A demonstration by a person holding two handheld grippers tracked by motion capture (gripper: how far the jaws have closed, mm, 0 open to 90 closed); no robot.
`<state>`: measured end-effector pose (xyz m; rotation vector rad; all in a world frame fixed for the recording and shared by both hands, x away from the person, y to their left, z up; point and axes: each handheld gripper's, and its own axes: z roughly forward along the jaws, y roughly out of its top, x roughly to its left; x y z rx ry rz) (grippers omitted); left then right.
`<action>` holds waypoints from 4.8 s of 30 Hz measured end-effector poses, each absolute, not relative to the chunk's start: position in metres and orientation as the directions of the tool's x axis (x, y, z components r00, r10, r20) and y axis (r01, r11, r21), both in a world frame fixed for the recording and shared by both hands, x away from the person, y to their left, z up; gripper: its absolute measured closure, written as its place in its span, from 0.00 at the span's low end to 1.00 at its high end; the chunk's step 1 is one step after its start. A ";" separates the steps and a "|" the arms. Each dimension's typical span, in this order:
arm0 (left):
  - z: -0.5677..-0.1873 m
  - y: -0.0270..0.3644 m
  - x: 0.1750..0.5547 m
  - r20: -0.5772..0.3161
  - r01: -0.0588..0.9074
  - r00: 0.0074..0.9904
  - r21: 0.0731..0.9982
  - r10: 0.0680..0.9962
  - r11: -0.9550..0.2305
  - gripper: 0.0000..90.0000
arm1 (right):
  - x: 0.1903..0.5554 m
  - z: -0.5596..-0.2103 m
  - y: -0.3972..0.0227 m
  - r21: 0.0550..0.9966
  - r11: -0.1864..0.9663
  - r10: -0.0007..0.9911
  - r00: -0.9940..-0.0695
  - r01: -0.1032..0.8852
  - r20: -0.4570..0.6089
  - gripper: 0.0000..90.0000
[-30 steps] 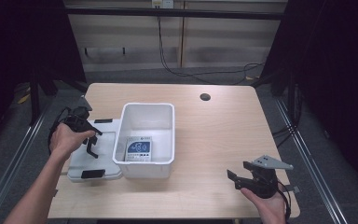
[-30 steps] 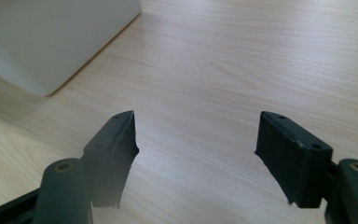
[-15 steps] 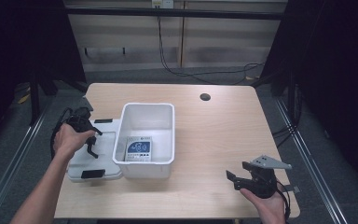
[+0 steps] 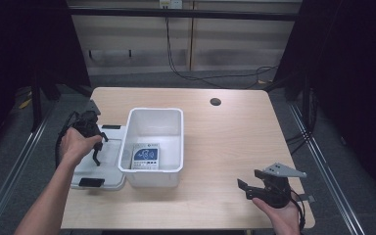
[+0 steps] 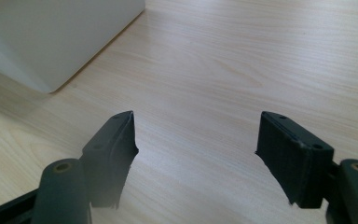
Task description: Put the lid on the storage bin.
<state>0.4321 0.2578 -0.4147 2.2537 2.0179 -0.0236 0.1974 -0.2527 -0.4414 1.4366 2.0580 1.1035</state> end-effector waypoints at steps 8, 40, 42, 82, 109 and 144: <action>-0.409 0.260 0.432 -0.093 0.991 0.117 0.082 0.989 -0.110 0.94 | 0.198 -0.442 -0.253 0.784 0.164 0.911 -0.396 0.599 0.112 0.31; -0.371 0.269 0.426 -0.049 0.980 0.186 0.081 0.981 -0.182 0.94 | 0.199 -0.443 -0.251 0.774 0.176 0.908 -0.404 0.609 0.111 0.30; -0.369 0.270 0.425 -0.060 0.980 0.184 0.085 0.981 -0.178 0.94 | 0.199 -0.443 -0.251 0.773 0.175 0.908 -0.403 0.609 0.112 0.29; -0.308 0.282 0.415 -0.073 0.974 0.182 0.149 0.981 -0.170 0.94 | 0.200 -0.442 -0.252 0.775 0.175 0.914 -0.393 0.607 0.102 0.16; -0.273 0.264 0.411 -0.085 0.963 0.211 0.191 0.974 -0.192 0.94 | 0.200 -0.443 -0.251 0.773 0.186 0.913 -0.397 0.607 0.092 0.16; -0.251 0.207 0.409 -0.068 0.931 0.320 0.204 0.945 -0.301 0.94 | 0.200 -0.443 -0.251 0.768 0.187 0.914 -0.396 0.613 0.093 0.16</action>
